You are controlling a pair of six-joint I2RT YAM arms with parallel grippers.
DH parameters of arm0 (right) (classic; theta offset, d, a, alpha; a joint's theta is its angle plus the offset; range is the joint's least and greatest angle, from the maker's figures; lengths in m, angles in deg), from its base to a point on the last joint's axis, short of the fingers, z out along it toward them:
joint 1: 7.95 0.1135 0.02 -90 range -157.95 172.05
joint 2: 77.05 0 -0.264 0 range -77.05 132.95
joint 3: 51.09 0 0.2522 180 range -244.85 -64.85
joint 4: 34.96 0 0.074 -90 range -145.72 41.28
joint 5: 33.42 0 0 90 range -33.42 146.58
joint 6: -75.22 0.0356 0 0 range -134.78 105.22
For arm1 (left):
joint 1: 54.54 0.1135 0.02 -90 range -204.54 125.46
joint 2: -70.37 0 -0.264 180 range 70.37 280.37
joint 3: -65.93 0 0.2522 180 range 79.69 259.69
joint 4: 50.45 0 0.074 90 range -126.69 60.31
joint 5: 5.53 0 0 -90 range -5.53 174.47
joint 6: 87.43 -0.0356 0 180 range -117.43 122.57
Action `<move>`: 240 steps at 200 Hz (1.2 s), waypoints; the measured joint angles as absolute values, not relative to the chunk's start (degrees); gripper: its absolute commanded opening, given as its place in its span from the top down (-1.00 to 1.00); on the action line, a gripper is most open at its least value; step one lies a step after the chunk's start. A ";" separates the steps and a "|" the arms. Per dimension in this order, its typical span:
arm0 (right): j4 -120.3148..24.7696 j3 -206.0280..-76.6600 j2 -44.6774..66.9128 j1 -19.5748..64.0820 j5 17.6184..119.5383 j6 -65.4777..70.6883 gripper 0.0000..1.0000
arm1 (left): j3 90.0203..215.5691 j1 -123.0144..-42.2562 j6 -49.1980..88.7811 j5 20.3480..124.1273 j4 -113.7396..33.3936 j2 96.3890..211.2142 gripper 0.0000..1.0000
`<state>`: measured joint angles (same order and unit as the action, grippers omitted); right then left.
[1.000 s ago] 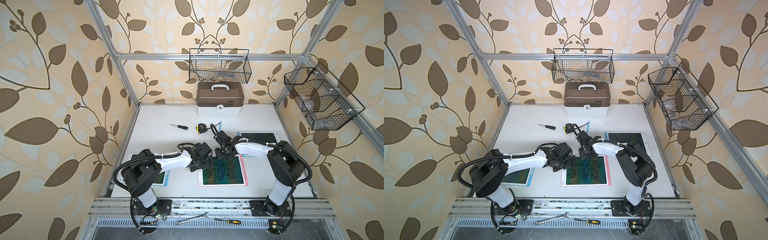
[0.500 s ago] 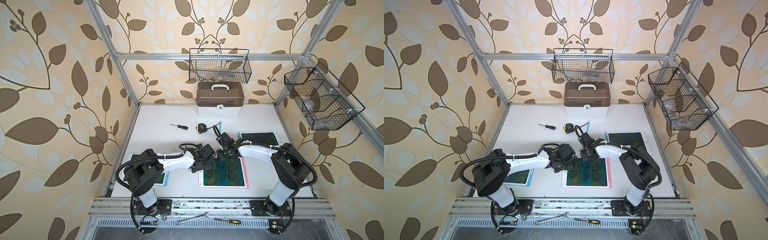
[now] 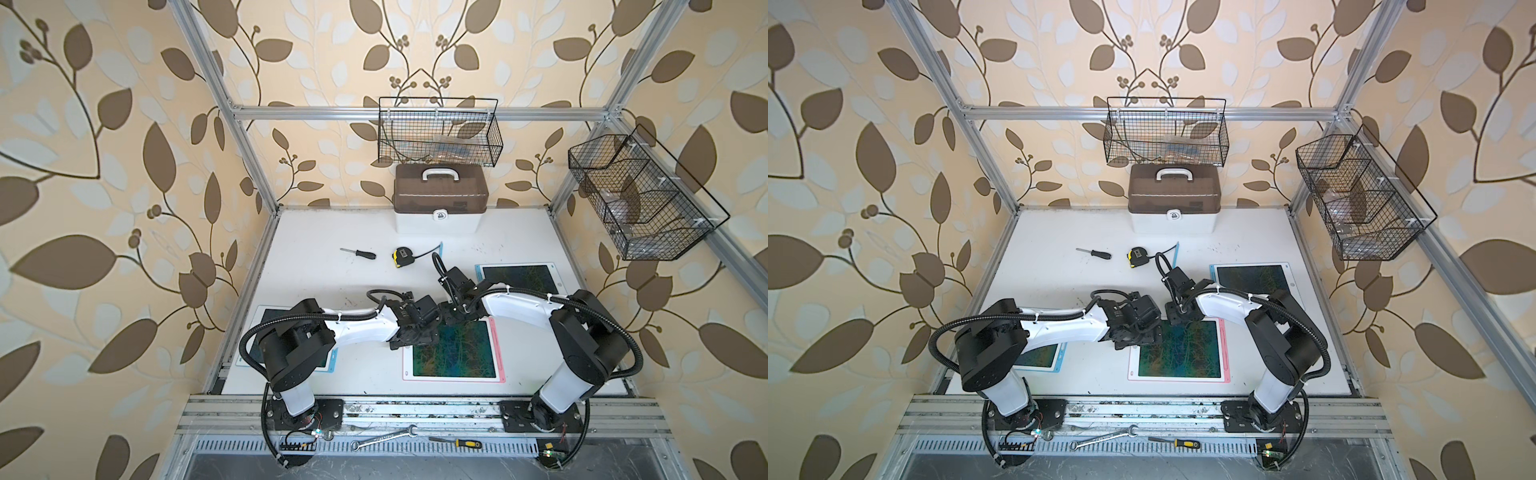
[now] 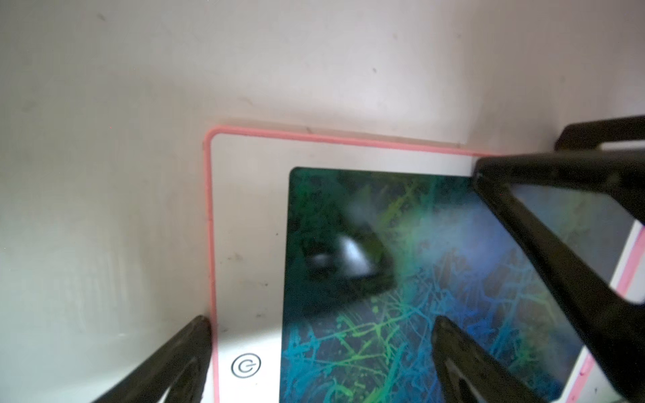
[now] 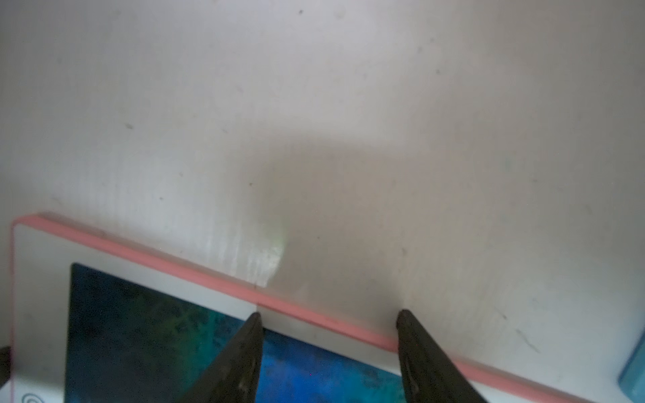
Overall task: Place the stylus back onto the writing tablet
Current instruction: Move the writing tablet to the corner of the board.
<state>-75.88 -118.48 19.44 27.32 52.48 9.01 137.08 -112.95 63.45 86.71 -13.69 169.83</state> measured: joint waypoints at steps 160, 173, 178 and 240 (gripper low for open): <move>-90.02 -126.19 -0.36 13.72 56.68 5.91 -0.30 | 155.02 -120.90 76.20 81.68 -21.60 183.97 -0.95; -90.24 -125.93 -1.85 12.39 57.18 5.76 -0.30 | 156.29 -121.01 76.90 80.92 -23.48 185.26 -0.95; -90.31 -125.78 -2.39 11.93 57.29 5.69 -0.30 | 156.68 -121.01 77.20 80.48 -24.16 185.68 -0.95; -93.02 -123.94 -8.03 7.25 58.95 3.48 -0.30 | 161.66 -120.99 79.72 76.78 -32.13 191.12 -0.94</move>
<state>-93.02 -123.94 -8.03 7.25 58.95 3.48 161.66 -120.99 79.72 76.78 -32.13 191.12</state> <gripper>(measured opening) 0.651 0.972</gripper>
